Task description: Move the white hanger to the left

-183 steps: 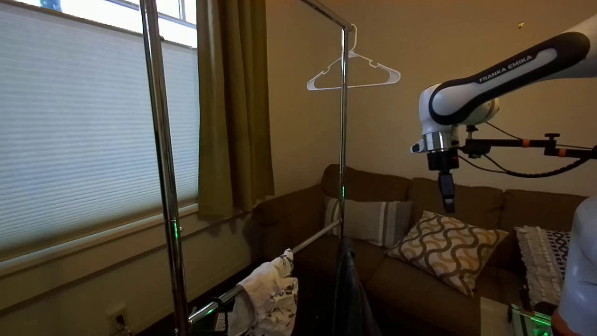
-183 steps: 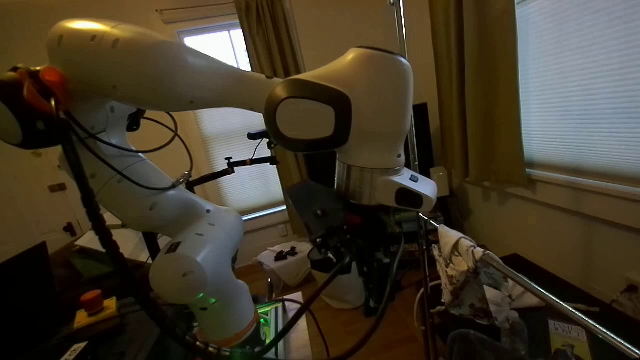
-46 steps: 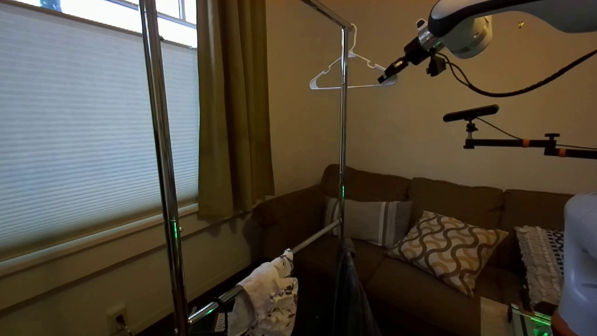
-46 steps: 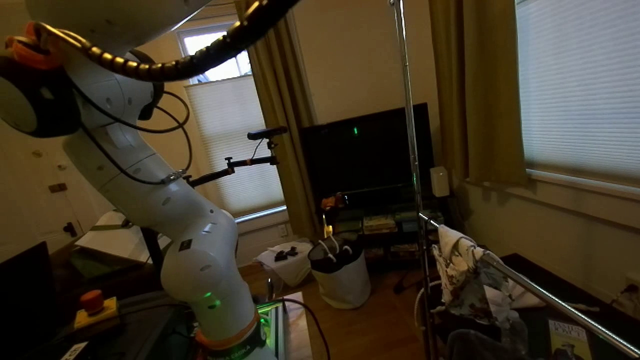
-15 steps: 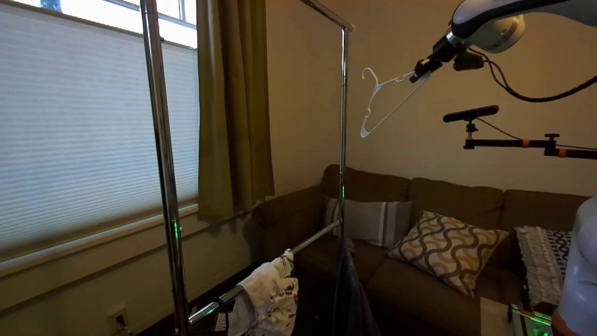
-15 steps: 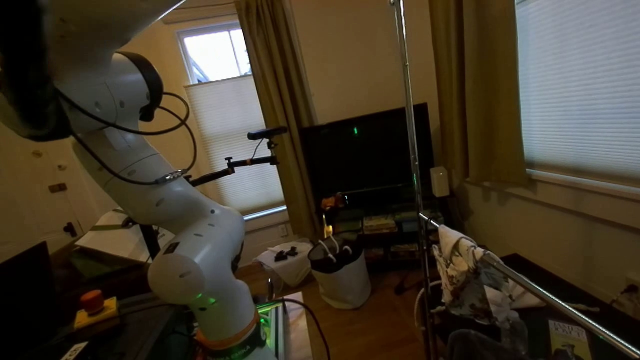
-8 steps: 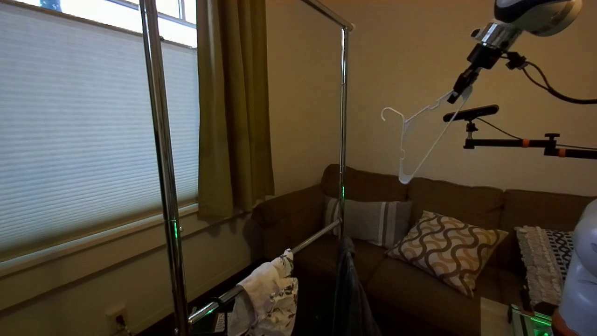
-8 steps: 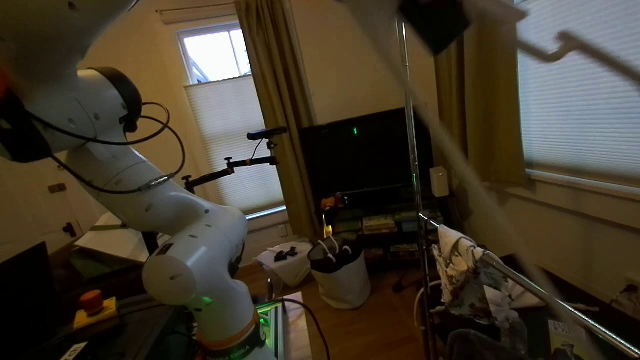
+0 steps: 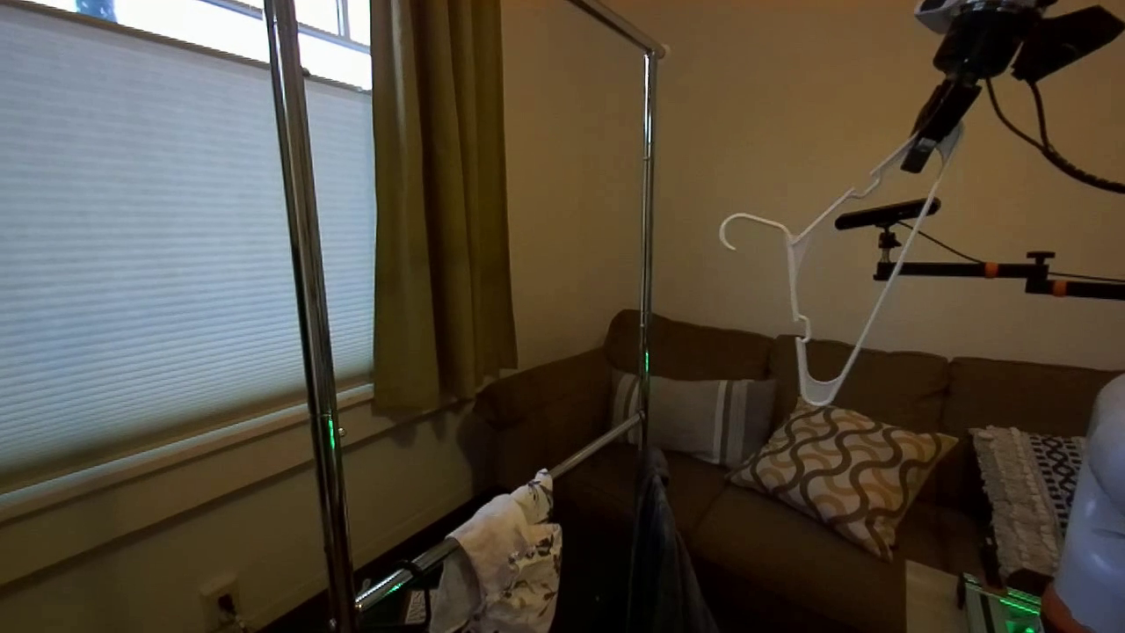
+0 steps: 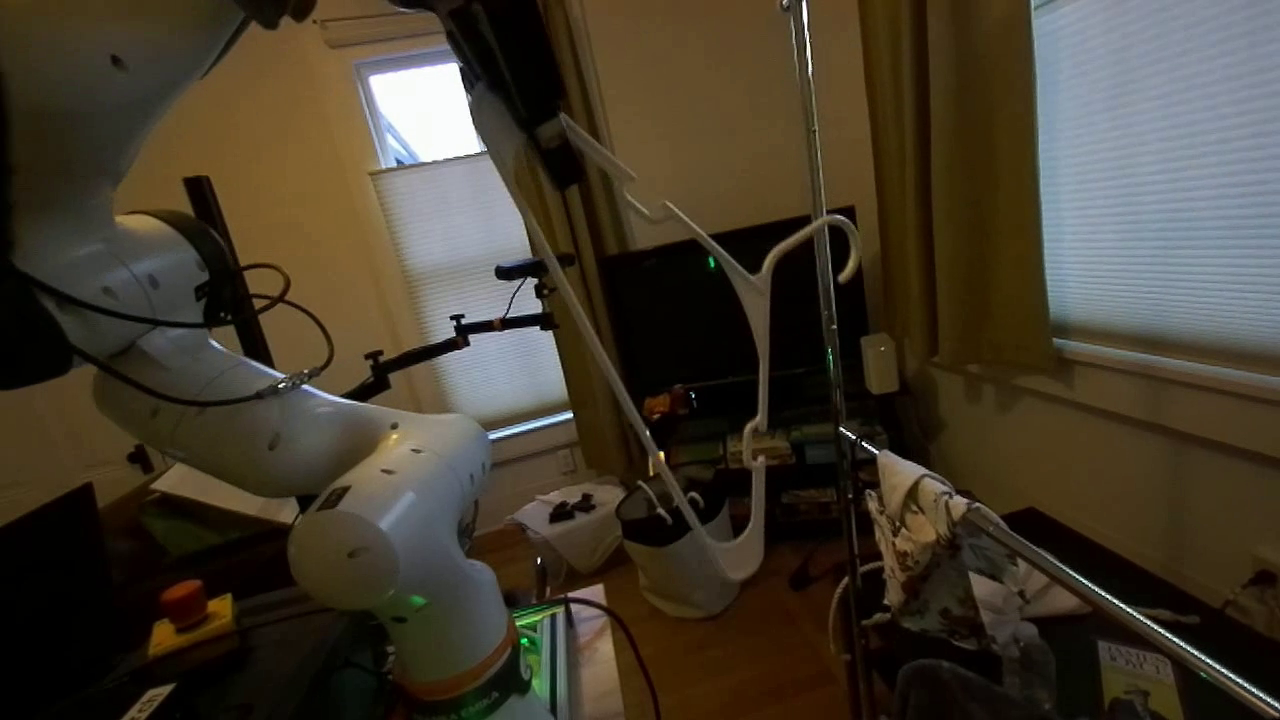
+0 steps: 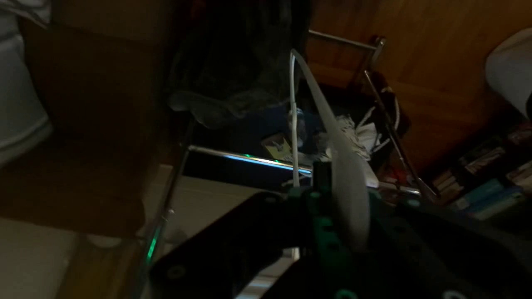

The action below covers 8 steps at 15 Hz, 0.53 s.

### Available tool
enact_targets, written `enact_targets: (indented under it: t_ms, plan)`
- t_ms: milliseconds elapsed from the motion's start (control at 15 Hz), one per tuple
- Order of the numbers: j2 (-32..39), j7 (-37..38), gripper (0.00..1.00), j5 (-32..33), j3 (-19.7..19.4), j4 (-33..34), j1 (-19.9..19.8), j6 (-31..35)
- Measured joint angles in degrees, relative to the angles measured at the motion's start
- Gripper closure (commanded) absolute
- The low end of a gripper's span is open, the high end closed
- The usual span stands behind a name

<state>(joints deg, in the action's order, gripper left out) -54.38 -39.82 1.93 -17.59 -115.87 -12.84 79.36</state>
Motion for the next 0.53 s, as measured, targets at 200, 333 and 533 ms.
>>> enact_targets:
  t_ms: [200, 333, 533]
  plan:
    - [-2.7, 5.6, 0.99, -5.9, 4.8, 0.1, 6.2, 6.4]
    - [-2.3, 9.7, 0.99, -9.6, 7.3, 0.0, 10.2, 13.8]
    - [-1.4, 15.7, 0.99, -14.5, 10.3, -0.2, 15.4, 24.7]
